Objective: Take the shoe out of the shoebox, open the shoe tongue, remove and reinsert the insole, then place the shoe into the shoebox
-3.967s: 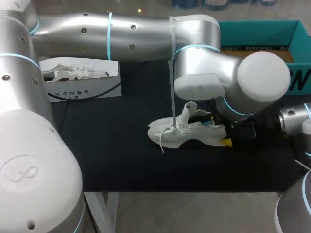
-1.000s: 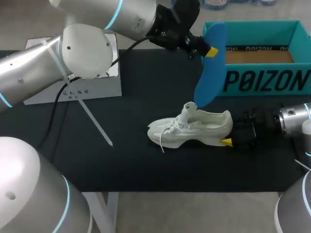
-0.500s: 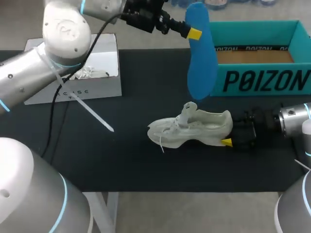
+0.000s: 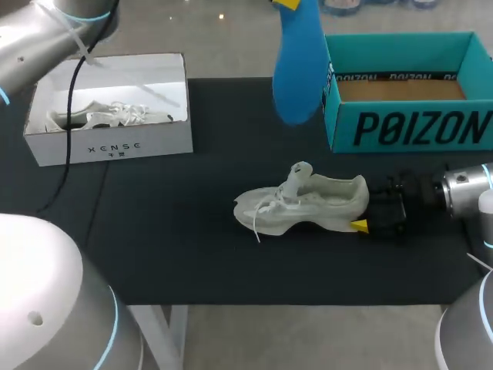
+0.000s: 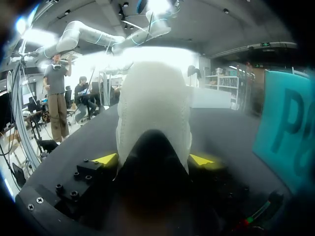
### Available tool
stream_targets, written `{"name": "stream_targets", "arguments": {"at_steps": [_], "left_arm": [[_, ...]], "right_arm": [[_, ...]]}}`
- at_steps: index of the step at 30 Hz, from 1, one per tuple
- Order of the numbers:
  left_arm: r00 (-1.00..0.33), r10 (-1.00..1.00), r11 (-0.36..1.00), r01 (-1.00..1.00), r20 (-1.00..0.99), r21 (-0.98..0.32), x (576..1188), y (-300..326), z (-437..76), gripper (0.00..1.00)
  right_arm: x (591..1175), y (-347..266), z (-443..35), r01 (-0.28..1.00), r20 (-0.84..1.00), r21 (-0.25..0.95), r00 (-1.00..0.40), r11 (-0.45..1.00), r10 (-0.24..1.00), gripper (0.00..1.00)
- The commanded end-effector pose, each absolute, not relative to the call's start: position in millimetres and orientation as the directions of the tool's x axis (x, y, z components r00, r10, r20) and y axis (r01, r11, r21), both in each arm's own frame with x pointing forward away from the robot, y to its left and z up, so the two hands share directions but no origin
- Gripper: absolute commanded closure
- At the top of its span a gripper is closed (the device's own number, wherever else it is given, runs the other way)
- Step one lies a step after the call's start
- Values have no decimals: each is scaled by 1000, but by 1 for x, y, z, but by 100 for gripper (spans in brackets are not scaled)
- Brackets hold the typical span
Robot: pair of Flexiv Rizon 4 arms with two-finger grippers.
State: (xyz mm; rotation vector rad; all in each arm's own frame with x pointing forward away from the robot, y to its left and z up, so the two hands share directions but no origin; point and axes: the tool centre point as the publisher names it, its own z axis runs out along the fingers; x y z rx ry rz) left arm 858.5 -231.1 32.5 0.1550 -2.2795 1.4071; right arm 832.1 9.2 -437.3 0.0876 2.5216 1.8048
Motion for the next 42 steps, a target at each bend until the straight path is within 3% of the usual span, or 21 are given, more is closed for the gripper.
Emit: {"name": "stream_targets", "arguments": {"at_steps": [1,30,41,42], "left_arm": [[-903,115,596,-271,414,-756,867,-219,47,100],[-874,82,429,-402,478,-809,939,-188,69,100],[-866,94,418,-413,491,-809,940,-189,71,100],[-866,94,418,-413,491,-809,940,-189,71,100]], "right_arm": [[832,12,-445,24,2,946,-998,323,69,100],[832,12,-445,24,2,946,-998,323,69,100],[832,12,-445,24,2,946,-998,323,69,100],[832,12,-445,24,2,946,-998,323,69,85]]}}
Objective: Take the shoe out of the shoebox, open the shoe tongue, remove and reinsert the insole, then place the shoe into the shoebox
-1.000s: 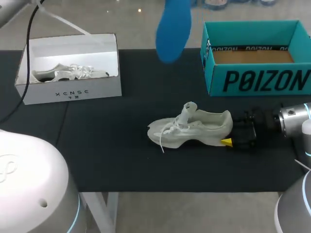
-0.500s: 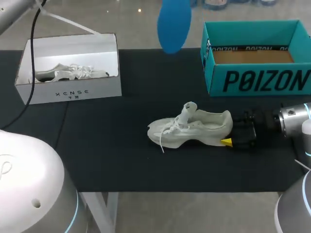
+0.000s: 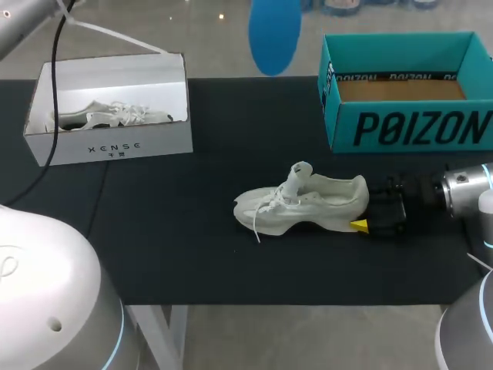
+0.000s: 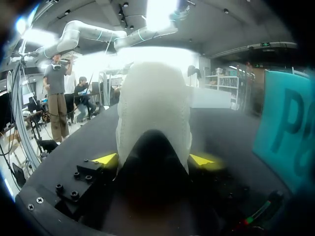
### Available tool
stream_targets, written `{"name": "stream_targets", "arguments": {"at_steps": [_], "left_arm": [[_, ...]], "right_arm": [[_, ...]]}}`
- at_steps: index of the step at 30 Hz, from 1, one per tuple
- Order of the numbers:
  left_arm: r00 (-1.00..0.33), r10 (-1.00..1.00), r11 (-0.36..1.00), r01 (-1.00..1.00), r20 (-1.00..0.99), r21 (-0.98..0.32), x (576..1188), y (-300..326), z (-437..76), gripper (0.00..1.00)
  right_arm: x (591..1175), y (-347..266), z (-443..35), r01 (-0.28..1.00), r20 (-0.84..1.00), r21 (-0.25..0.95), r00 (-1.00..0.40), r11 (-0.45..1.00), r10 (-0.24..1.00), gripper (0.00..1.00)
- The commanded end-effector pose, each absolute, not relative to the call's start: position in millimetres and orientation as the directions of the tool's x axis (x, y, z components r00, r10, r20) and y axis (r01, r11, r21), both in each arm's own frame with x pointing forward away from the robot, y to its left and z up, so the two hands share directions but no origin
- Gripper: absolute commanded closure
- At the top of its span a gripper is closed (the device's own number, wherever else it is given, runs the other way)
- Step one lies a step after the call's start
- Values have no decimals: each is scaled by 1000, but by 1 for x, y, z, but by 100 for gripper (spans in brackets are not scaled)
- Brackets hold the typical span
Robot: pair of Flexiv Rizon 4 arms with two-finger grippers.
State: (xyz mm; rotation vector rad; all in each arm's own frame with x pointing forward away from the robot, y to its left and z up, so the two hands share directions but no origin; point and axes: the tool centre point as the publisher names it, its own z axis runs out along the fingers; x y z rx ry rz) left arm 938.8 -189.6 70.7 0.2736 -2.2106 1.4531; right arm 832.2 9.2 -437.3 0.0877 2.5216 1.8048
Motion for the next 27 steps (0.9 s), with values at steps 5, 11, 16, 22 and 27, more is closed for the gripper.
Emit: {"name": "stream_targets", "arguments": {"at_steps": [5,11,16,22,27], "left_arm": [[-866,94,418,-413,491,-809,940,-189,71,100],[-866,94,418,-413,491,-809,940,-189,71,100],[-866,94,418,-413,491,-809,940,-189,71,100],[-866,94,418,-413,491,-809,940,-189,71,100],[-866,94,418,-413,491,-809,940,-189,71,100]], "right_arm": [[833,13,-442,20,-2,945,-998,327,68,0],[832,5,-435,30,0,949,-995,312,96,0],[829,-7,-427,25,-13,945,-993,326,114,0],[829,-34,-421,28,-28,937,-987,348,157,0],[834,-61,-394,-4,-79,898,-985,439,154,0]]}}
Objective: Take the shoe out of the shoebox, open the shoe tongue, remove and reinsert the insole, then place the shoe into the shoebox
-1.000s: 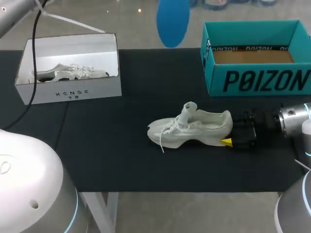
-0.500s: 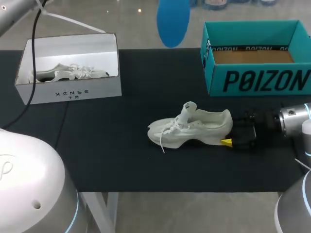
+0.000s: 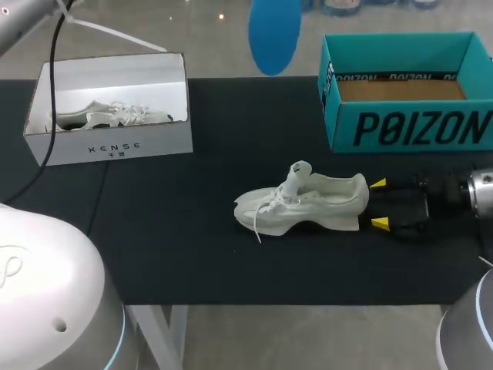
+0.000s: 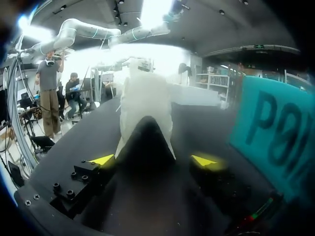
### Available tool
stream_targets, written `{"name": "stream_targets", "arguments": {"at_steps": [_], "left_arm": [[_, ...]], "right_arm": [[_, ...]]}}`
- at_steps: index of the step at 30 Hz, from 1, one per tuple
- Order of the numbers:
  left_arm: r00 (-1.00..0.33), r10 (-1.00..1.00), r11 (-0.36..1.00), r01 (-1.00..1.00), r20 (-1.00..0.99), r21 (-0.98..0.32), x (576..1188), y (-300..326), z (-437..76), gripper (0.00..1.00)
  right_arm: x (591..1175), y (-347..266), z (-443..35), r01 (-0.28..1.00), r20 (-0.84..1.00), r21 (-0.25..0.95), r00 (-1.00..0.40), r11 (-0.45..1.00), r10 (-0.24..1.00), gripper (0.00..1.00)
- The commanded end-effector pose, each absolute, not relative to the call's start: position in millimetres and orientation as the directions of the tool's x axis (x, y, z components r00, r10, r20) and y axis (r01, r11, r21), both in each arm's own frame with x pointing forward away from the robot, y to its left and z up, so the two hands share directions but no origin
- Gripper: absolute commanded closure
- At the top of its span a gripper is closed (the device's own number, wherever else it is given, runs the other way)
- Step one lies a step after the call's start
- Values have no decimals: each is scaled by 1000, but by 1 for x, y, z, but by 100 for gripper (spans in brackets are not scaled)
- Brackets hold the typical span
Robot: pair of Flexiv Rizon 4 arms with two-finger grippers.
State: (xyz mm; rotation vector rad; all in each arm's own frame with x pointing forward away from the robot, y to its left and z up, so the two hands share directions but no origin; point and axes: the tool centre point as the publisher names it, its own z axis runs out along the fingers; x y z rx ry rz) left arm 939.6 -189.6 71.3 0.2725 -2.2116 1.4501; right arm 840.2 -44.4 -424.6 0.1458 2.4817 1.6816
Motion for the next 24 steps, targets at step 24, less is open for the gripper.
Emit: {"name": "stream_targets", "arguments": {"at_steps": [24], "left_arm": [[-866,94,418,-413,491,-809,940,-189,71,100]], "right_arm": [[852,-61,-297,-102,-179,345,-983,933,-41,0]]}}
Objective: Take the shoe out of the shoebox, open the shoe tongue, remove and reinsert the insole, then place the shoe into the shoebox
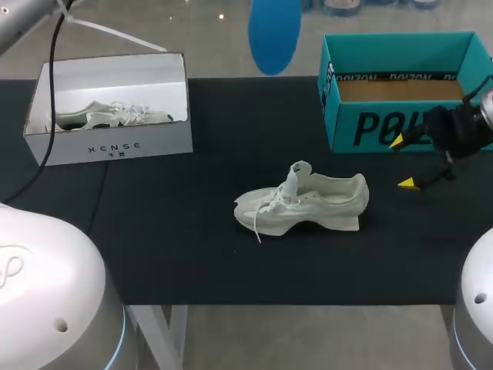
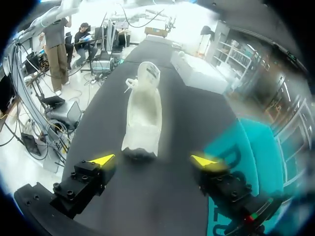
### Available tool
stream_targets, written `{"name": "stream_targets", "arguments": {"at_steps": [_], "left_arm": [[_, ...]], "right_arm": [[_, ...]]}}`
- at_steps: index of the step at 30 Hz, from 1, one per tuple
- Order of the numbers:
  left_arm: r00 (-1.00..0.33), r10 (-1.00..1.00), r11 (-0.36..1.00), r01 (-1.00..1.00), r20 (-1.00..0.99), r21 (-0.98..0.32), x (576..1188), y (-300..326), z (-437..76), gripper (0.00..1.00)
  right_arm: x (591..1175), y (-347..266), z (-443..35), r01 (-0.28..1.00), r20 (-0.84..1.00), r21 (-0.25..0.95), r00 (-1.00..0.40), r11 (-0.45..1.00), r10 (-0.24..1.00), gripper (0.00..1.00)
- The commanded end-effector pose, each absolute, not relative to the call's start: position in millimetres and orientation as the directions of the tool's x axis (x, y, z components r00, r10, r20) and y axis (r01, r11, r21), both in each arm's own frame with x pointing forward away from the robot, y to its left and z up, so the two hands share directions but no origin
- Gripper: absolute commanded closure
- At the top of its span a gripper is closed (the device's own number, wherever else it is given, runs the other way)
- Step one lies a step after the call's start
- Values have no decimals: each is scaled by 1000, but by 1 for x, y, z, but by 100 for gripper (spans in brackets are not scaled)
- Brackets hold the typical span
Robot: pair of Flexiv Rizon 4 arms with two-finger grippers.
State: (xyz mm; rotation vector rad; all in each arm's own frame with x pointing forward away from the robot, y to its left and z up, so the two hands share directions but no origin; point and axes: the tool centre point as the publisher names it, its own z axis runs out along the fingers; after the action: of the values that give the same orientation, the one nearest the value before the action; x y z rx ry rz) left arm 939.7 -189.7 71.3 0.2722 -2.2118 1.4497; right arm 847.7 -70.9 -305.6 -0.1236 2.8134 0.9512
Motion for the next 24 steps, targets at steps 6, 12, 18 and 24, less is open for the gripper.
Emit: {"name": "stream_targets", "arguments": {"at_steps": [6,12,18,24], "left_arm": [[-866,94,418,-413,491,-809,940,-189,71,100],[-866,94,418,-413,491,-809,940,-189,71,100],[-866,94,418,-413,491,-809,940,-189,71,100],[-866,94,418,-413,491,-809,940,-189,71,100]], "right_arm": [[854,-56,-296,-114,-184,322,-981,940,-56,0],[853,-56,-294,-119,-188,300,-980,946,-64,0],[853,-53,-293,-136,-177,268,-980,954,-90,0],[855,-51,-292,-130,-166,254,-982,958,-89,0]]}}
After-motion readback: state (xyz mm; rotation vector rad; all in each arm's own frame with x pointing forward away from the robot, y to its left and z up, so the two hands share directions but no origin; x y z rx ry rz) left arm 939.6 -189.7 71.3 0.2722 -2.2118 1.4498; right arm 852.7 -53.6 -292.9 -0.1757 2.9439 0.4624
